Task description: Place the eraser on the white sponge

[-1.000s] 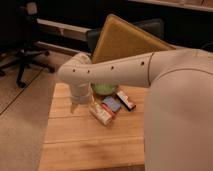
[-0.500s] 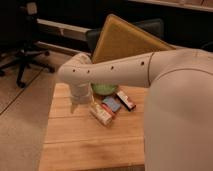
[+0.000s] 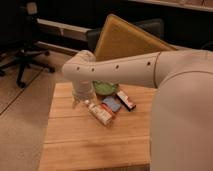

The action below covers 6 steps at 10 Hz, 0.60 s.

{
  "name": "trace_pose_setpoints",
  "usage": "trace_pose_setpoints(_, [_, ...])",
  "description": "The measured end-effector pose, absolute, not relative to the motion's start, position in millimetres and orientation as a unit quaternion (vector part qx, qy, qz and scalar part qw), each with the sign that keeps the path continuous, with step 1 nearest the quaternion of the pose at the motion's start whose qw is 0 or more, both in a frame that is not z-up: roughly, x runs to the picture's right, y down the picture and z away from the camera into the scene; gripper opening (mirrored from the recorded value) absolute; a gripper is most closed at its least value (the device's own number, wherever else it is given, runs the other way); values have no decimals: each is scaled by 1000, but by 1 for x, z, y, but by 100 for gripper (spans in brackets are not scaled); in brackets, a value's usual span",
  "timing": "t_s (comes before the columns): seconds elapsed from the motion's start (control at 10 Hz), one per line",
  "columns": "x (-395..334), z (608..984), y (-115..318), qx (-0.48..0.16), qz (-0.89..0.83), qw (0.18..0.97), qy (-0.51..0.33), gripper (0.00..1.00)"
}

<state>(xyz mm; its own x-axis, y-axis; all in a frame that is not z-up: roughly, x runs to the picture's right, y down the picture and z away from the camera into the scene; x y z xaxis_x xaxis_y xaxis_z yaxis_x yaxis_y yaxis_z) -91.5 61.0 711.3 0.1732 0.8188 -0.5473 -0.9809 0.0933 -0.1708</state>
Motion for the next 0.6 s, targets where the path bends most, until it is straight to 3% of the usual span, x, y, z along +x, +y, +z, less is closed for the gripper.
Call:
trace_pose_setpoints(0.2, [-61, 716, 31, -245, 613, 744, 107, 65])
trace_pose_setpoints(0.6, [-56, 715, 21, -242, 597, 761, 82, 65])
